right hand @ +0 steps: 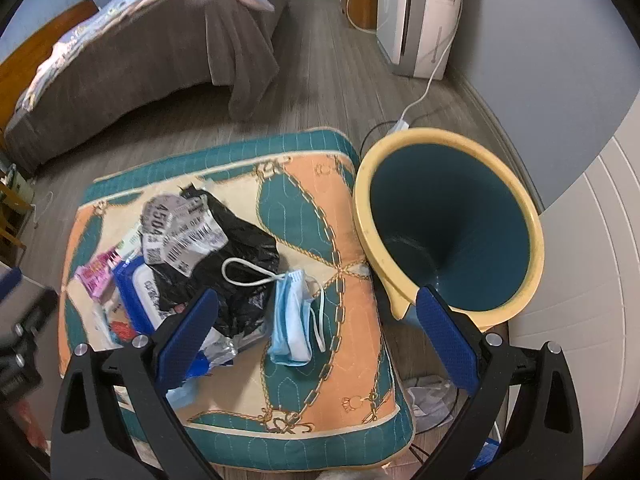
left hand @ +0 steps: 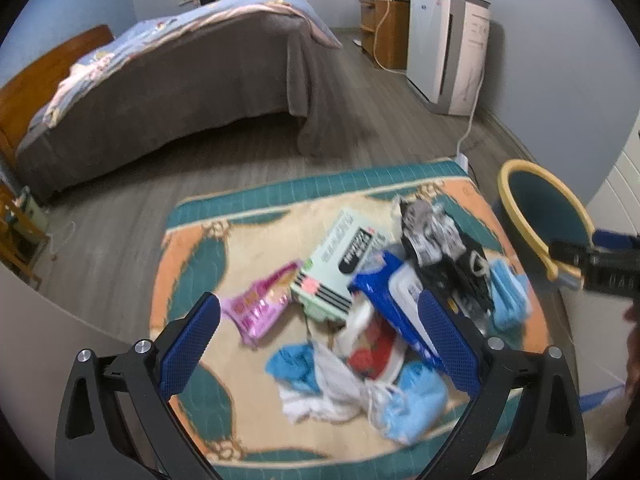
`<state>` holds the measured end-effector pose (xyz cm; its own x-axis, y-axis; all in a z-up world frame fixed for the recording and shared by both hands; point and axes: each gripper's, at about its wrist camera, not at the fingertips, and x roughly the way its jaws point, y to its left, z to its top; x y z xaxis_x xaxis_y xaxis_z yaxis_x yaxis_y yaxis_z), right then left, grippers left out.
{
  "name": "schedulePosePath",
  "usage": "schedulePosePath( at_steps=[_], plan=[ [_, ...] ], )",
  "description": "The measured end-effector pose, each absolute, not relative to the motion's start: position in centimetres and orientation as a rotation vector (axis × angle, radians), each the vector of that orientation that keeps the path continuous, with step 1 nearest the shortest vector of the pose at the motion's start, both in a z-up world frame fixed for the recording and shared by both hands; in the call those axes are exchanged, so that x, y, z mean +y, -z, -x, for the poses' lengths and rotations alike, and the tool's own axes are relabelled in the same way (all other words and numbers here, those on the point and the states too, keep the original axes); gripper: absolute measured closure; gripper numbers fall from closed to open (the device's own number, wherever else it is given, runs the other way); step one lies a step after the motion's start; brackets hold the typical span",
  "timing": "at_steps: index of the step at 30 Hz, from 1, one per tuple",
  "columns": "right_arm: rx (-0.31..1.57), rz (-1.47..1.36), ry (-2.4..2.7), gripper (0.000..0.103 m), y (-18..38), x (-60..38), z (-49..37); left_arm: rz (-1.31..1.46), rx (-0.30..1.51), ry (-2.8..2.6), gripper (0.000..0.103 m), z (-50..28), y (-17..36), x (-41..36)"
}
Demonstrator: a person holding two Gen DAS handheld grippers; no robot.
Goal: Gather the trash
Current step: 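Grasp the blue face mask with the right tool while left tool approaches the black bag, then lift the mask over the bin with the right tool while left tool grasps the black bag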
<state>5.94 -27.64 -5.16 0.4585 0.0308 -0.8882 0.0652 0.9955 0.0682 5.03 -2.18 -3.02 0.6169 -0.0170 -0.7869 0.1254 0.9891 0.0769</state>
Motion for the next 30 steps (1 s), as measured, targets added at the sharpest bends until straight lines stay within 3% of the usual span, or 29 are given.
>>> schedulePosePath(
  at_steps=[5, 11, 14, 16, 18, 19, 30],
  plan=[
    [1.142, -0.12, 0.005, 0.008, 7.0, -27.8, -7.1, -0.155, 0.875, 0.079, 0.005, -6.1, 3.2, -2.5],
    [1.251, -0.177, -0.034, 0.034, 10.1, -27.6, -8.2, -0.163, 0.909, 0.113, 0.005, -7.1, 4.4, -3.3],
    [1.308, -0.206, -0.059, 0.041, 11.6, -27.3, -8.7, -0.156, 0.92, 0.134, 0.005, -7.6, 4.8, -4.0],
    [1.339, -0.213, -0.074, 0.054, 12.3, -27.1, -8.7, -0.142, 0.924, 0.157, 0.005, -7.7, 4.9, -4.5],
    [1.362, -0.201, -0.083, 0.082, 12.8, -26.8, -8.7, -0.144, 0.922, 0.186, 0.006, -7.8, 4.9, -5.2],
    [1.364, -0.189, -0.085, 0.085, 12.8, -26.7, -8.7, -0.152, 0.92, 0.198, 0.007, -7.9, 4.9, -5.7],
    [1.164, -0.178, -0.068, 0.089, 6.1, -29.3, -8.8, -0.166, 0.972, 0.307, 0.008, -10.4, 6.1, -9.1]
  ],
)
